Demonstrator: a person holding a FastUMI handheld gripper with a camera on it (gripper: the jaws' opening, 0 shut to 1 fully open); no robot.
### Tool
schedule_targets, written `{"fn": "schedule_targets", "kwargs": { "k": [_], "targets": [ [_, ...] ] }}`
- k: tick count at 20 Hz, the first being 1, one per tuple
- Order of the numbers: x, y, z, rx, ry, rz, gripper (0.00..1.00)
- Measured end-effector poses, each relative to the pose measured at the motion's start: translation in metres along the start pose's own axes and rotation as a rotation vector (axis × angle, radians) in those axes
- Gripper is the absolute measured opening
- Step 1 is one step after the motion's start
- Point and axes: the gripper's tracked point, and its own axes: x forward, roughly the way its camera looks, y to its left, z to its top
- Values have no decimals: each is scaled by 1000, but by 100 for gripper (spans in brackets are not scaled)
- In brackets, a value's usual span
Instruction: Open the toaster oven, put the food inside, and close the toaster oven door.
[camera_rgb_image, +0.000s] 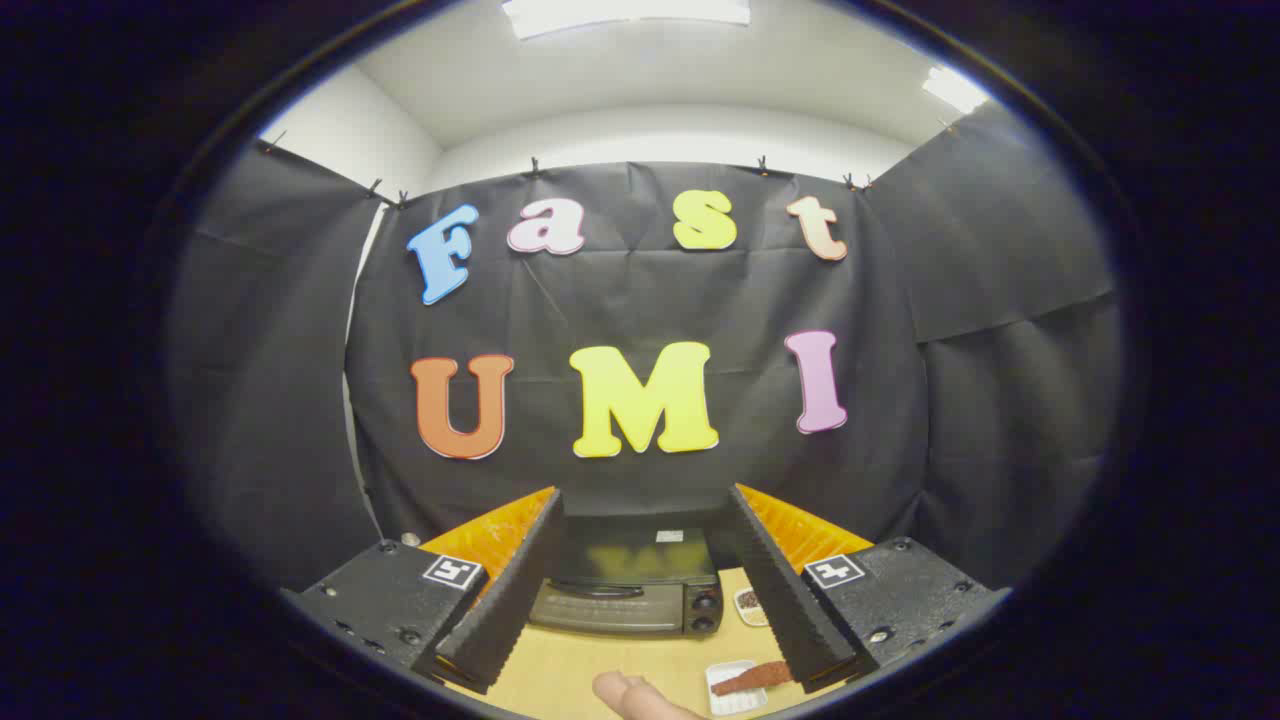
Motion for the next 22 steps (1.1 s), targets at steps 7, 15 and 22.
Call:
{"fn": "schedule_targets", "kwargs": {
  "k": [7,15,22],
  "targets": [
    [-14,35,4,-83,44,2,100],
    [-22,35,15,-90,45,-48,100],
    [-4,35,-8,-79,59,-68,100]
  ]
}}
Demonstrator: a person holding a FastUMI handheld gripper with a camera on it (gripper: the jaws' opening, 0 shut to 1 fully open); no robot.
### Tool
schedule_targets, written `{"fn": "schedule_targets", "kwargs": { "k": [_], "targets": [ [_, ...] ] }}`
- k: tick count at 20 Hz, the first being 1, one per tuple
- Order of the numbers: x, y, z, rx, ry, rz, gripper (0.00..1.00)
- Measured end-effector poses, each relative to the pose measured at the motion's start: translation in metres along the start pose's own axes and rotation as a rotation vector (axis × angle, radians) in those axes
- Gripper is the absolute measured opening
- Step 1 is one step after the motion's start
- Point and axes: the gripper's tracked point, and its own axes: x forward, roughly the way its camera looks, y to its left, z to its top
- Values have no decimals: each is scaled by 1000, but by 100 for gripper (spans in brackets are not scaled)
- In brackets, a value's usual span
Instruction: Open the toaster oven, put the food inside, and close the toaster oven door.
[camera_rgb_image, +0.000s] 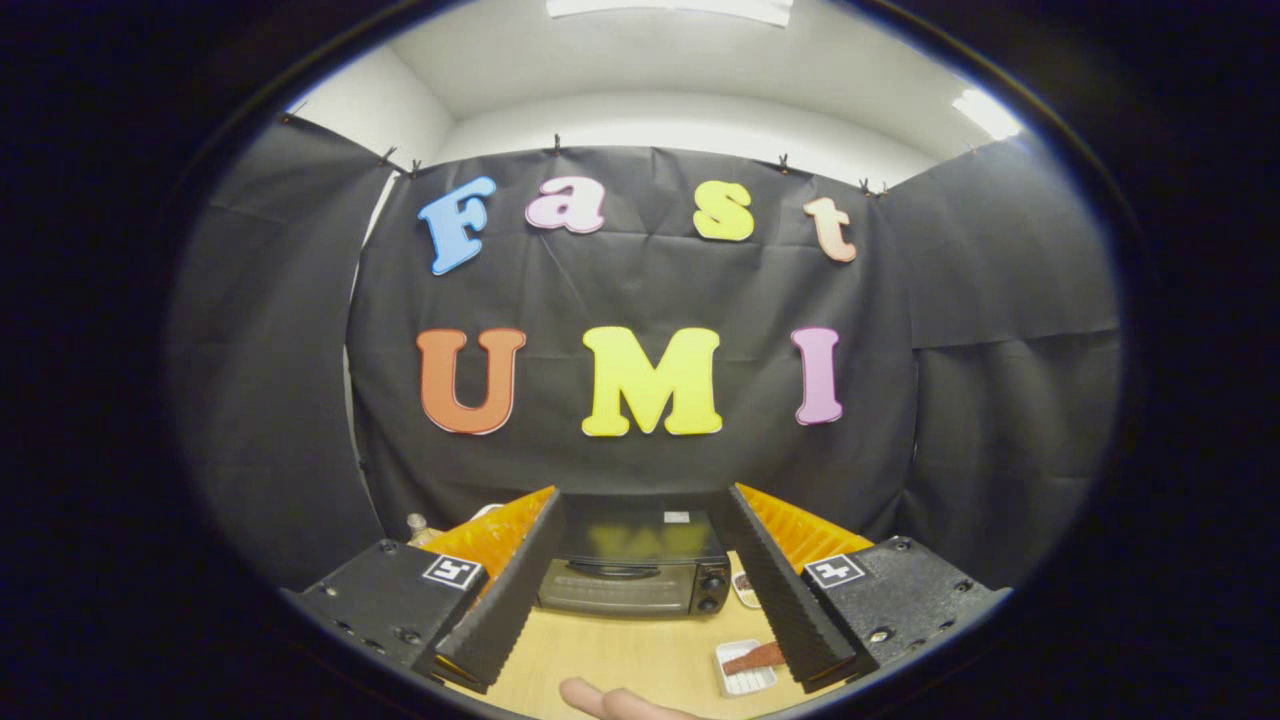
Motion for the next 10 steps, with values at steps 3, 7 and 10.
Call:
{"fn": "schedule_targets", "kwargs": {
  "k": [3,7,10],
  "targets": [
    [24,1,-19,-9,10,0,100],
    [81,-9,-67,29,82,-46,100],
    [127,-3,-112,41,186,-41,100]
  ]
}}
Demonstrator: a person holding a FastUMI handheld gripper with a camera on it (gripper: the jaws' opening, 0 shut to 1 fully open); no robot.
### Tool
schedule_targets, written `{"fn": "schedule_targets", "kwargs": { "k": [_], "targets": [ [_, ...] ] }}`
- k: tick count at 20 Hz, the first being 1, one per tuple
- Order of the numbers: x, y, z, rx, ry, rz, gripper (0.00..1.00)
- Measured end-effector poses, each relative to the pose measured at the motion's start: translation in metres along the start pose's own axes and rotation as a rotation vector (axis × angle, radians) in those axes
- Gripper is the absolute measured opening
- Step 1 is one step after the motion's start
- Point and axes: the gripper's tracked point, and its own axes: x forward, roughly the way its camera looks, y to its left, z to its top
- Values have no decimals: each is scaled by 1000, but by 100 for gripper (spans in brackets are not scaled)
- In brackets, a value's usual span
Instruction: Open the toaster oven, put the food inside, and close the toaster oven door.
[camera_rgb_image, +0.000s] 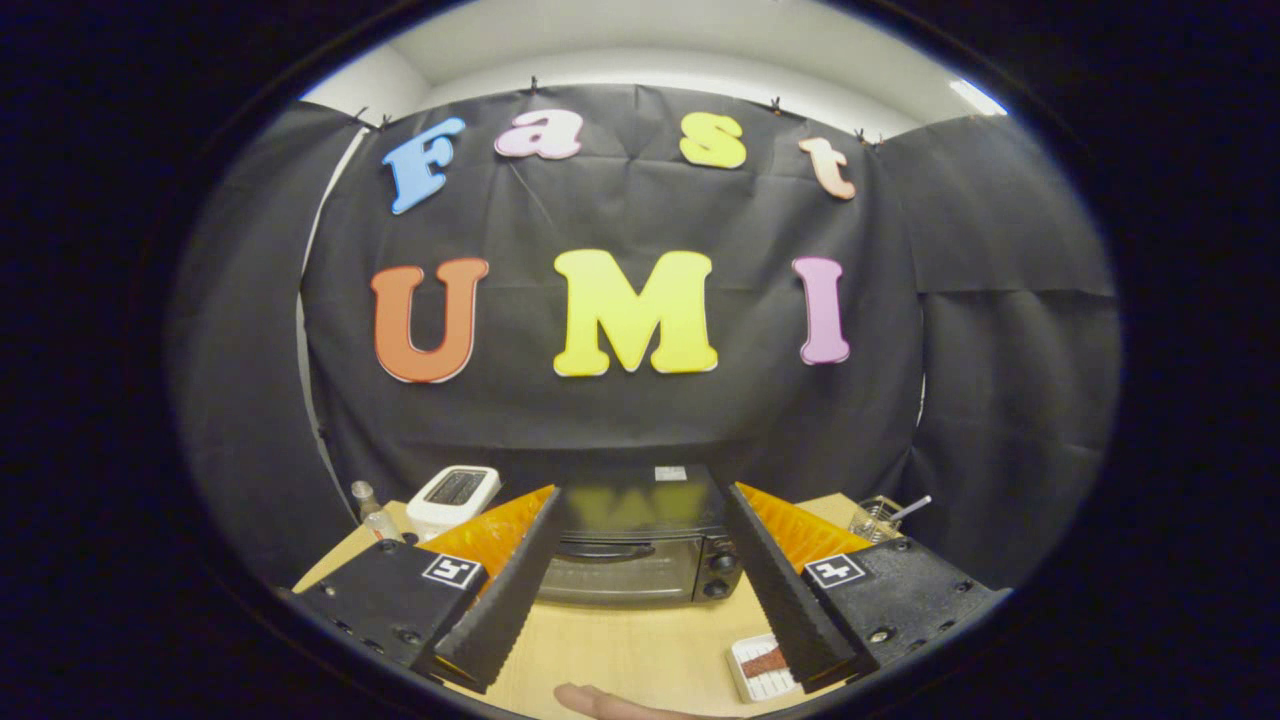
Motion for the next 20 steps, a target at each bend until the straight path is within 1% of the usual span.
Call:
{"fn": "schedule_targets", "kwargs": {
  "k": [2,3,7,11,14,15,16,20],
  "targets": [
    [36,8,-22,11,68,13,100],
    [51,15,-32,-2,99,28,100],
    [100,37,-59,-76,170,43,100],
    [126,43,-72,-76,228,22,100],
    [145,40,-85,-43,295,4,100],
    [148,40,-91,-25,322,10,100],
    [148,41,-88,-3,310,18,100],
    [145,41,-90,-20,291,36,100]
  ]
}}
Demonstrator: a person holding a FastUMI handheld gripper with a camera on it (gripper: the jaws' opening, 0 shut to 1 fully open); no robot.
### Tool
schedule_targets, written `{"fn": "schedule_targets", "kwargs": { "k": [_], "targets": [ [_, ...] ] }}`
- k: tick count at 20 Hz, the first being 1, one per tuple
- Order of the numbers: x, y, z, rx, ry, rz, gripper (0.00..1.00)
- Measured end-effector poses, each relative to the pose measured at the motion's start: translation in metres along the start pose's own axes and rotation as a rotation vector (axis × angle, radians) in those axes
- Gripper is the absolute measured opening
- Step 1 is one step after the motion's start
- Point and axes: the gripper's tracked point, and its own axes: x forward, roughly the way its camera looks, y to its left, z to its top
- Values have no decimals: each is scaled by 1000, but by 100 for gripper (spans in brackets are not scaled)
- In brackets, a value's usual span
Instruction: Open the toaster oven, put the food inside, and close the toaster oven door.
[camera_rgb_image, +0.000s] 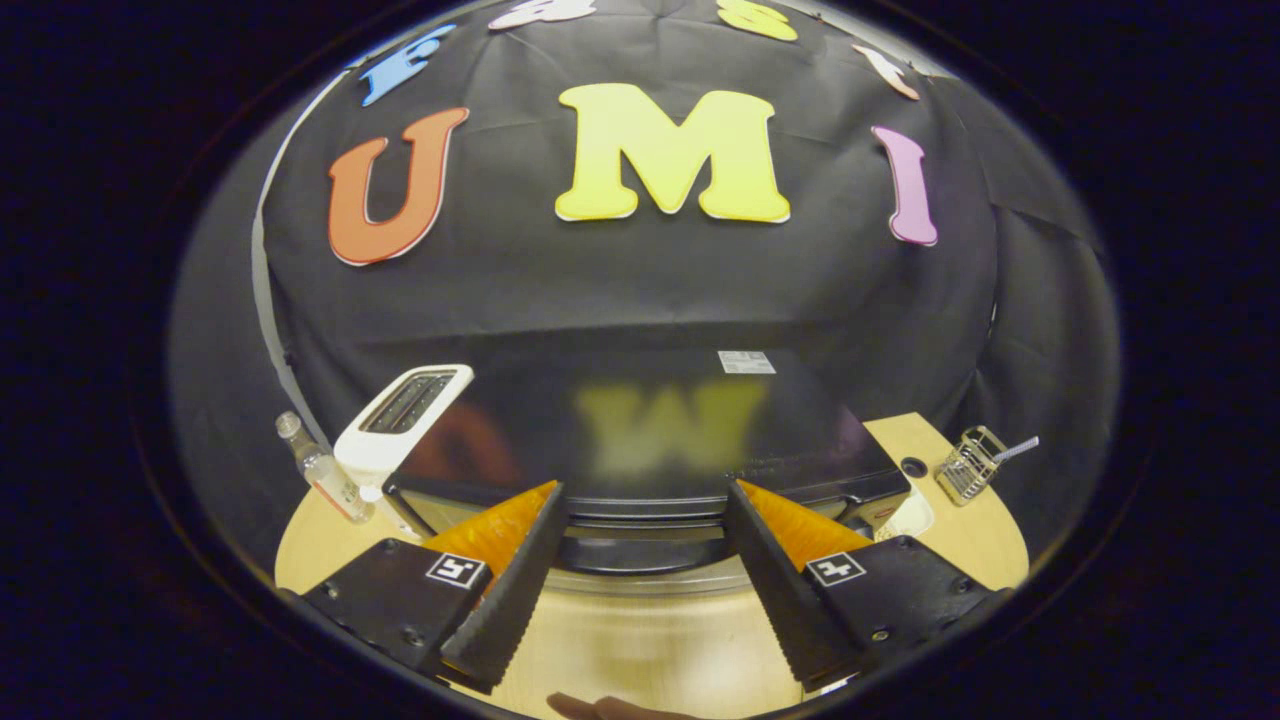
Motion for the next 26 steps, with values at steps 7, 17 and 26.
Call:
{"fn": "schedule_targets", "kwargs": {
  "k": [7,17,26],
  "targets": [
    [-23,0,-14,-7,-82,0,100],
    [-75,-4,-100,-6,-111,-12,100],
    [-84,-6,-137,-45,-138,-13,100]
  ]
}}
